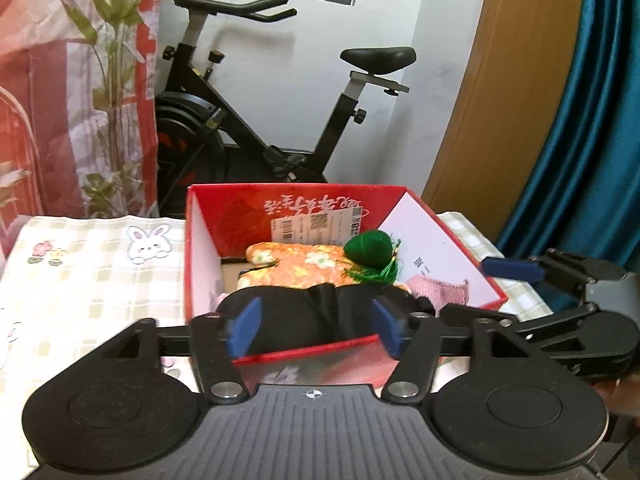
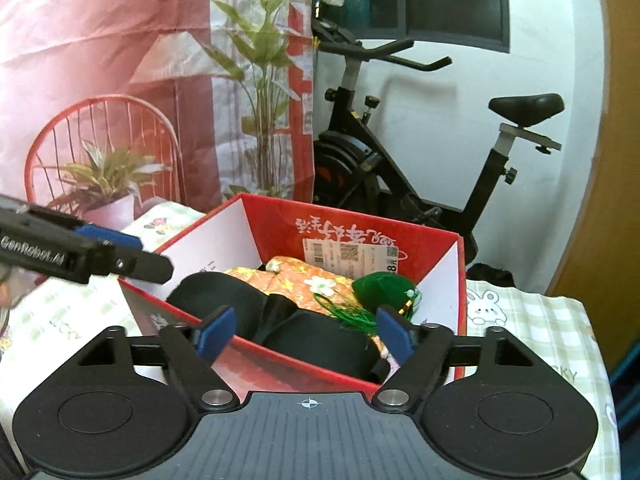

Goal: Organize soft objects
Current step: 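Open both grippers to drop the green strawberry into the box, then move both tools back to the white plastic packet on the table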

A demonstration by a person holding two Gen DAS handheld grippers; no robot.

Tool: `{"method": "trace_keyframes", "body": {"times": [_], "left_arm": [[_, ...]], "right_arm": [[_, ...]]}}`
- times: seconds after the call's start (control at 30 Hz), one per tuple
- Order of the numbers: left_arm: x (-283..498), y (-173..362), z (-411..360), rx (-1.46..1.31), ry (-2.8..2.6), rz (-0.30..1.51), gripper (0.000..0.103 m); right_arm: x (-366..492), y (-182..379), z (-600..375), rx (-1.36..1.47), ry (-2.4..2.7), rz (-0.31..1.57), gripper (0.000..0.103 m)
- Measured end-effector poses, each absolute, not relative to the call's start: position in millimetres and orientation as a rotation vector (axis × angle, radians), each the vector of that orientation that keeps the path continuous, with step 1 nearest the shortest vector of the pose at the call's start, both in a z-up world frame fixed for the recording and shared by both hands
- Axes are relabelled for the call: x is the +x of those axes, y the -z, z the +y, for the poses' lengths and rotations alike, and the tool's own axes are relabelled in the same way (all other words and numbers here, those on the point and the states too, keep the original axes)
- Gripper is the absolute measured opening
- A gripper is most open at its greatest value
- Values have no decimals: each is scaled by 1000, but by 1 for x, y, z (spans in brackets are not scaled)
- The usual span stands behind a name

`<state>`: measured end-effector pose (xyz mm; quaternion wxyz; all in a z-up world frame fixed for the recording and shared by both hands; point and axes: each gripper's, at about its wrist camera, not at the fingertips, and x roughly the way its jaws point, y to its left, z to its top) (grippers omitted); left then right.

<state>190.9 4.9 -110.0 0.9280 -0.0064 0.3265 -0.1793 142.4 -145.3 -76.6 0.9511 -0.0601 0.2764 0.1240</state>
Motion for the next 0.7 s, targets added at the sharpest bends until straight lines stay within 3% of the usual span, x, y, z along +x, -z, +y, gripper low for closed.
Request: {"method": "trace_keyframes", "body": {"times": [0.07, 0.13, 0.7], "left_arm": [[184, 109, 8, -2, 357, 661, 92], [178, 106, 9, 3, 351, 653, 100], [142, 122, 23, 7, 320, 667, 103]], "right_arm": [[135, 75, -145, -103, -241, 549, 100], [128, 74, -145, -87, -239, 541, 102], [88, 89, -147, 9, -178, 500, 103]]}}
